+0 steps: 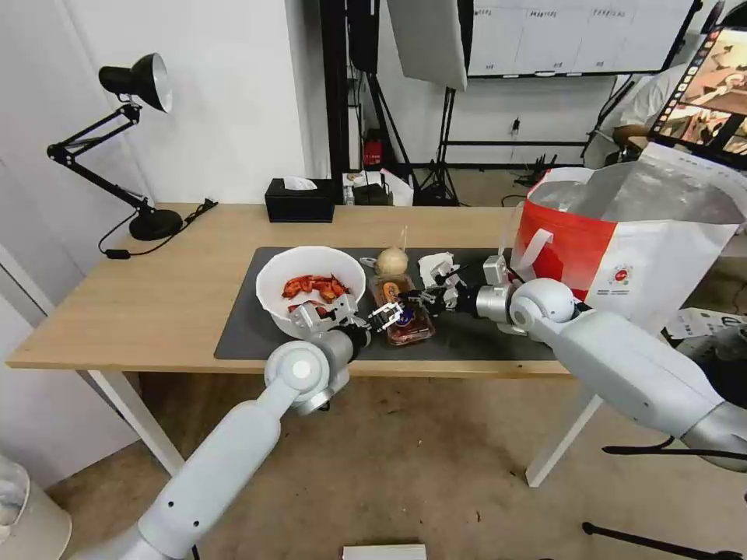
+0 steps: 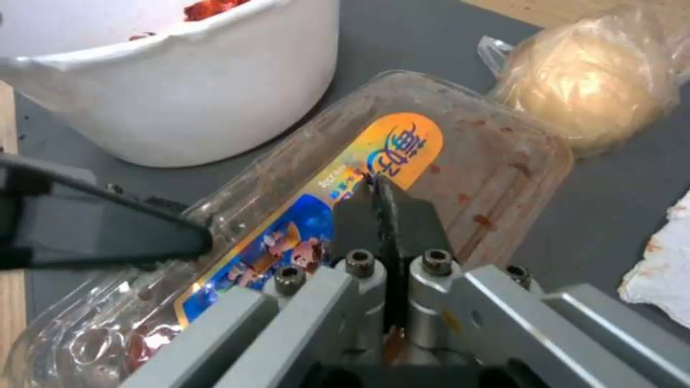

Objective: Pick up the trash from the table and place it into the takeout bag.

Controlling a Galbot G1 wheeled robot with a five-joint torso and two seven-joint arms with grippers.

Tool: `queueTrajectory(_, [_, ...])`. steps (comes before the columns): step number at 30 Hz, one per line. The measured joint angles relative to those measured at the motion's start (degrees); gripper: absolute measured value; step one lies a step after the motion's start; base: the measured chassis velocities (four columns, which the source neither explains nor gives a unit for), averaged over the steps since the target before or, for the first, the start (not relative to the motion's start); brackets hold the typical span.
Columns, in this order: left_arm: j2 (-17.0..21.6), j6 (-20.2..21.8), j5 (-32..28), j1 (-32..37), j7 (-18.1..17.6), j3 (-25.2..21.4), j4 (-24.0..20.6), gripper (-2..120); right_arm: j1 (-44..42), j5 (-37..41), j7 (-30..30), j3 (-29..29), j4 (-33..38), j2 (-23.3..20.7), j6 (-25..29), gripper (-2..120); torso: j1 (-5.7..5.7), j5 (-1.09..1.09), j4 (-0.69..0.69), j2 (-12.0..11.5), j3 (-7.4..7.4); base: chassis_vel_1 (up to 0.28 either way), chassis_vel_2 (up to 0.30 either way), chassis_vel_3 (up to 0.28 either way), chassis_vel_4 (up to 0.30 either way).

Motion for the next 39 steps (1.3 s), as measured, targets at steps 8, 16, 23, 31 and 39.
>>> queueTrajectory(8, [-0.5, -0.1, -0.2, -0.5, -1.3, 0.6, 0.0, 82, 0.0, 0.2, 0.2, 0.0, 0.3, -0.3, 0.0, 0, 0.0, 0.0, 0.0, 0.0, 0.01, 0.0, 0.0, 0.0, 0.0])
queueTrajectory(16, [-0.3, -0.5, -0.2, -1.1, -1.4, 1.4, -0.2, 52, -0.3, 0.4, 0.3, 0.1, 0.5, -0.4, 0.0, 0, 0.01, 0.0, 0.01, 0.0, 0.02, 0.0, 0.0, 0.0, 0.0])
queueTrajectory(23, [-0.3, -1.4, 0.1, -1.7, -1.4, 2.2, 0.0, 27, -0.4, 0.6, 0.3, 0.4, 0.2, -0.4, 0.0, 0, 0.01, 0.0, 0.0, 0.0, 0.02, 0.0, 0.0, 0.0, 0.0])
queueTrajectory(31, [-0.1, -1.7, 0.3, -1.6, -1.6, 2.2, -0.1, 0, -0.8, 0.7, 0.3, 1.2, -0.1, 0.2, 0.0, 0, 0.01, 0.0, 0.01, 0.0, 0.02, 0.0, 0.0, 0.0, 0.0])
queueTrajectory(39, [-0.3, -2.3, 1.1, -1.1, -1.5, 2.1, -1.0, 0, -3.0, 9.0, 5.7, 6.2, 2.5, 0.2, 1.4, 0, 0.02, 0.0, 0.0, 0.0, 0.02, 0.0, 0.0, 0.0, 0.0])
